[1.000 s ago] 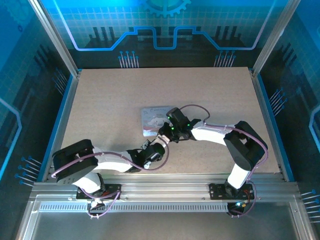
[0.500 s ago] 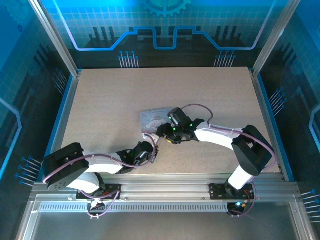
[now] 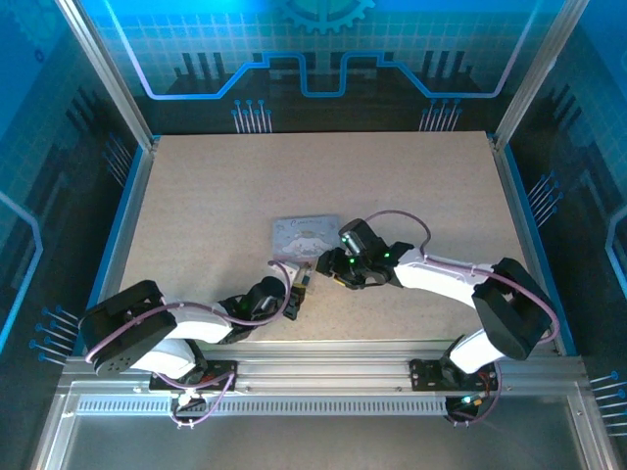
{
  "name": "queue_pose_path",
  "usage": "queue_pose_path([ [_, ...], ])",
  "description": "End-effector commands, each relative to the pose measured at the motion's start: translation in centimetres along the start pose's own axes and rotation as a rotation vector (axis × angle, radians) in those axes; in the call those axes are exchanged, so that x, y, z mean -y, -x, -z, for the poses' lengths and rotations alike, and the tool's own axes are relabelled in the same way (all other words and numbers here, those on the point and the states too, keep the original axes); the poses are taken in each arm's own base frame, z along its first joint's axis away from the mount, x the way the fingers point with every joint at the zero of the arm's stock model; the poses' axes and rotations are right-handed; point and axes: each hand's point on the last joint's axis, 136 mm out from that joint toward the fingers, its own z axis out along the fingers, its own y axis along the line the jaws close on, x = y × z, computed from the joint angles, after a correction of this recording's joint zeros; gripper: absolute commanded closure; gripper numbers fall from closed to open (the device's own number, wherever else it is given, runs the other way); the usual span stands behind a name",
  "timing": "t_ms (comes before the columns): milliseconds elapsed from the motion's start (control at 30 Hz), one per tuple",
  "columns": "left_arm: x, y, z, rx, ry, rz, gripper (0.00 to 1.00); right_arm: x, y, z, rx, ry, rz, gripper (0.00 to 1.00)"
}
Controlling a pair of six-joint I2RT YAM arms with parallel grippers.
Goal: Unlock a padlock with a key
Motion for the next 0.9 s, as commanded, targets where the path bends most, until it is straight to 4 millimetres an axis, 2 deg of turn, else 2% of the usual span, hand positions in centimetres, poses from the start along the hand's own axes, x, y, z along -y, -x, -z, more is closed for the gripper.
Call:
queue_pose_path([
  [0,1.0,-0.1,0.1,0.005,-0.073,0.035,1.0,-0.1,-0.3,0.7,0.018,-0.002,0.022,0.47],
  [167,1.3,0.3,0.1,0.013,-0.081,0.023,1.0,0.0,-0.9,0.9,0.026,-0.018,0.051,0.49],
  [300,1.3,0.5,0.2,0.018,-0.081,0.009,1.0,-0.2,-1.7,0.7,0.022,-0.044,0.088,0.59],
  [367,1.3,0.6,0.3,0.021,-0.079,0.004,1.0,-0.3,-2.1,0.6,0.017,-0.058,0.1,0.61],
  [500,1.2,0.7,0.4,0.026,-0.072,-0.007,1.0,-0.4,-2.9,-0.3,-0.011,-0.074,0.101,0.6],
  [700,1.1,0.9,0.6,0.034,-0.07,-0.019,1.0,-0.8,-3.7,-1.9,-0.059,-0.052,0.078,0.52],
  [733,1.2,0.9,0.6,0.032,-0.071,-0.02,1.0,-1.7,-3.5,-1.9,-0.056,-0.037,0.085,0.51],
  [867,1.1,0.9,0.7,0.031,-0.068,-0.021,1.0,-2.7,-3.5,-2.6,-0.069,-0.029,0.091,0.5],
])
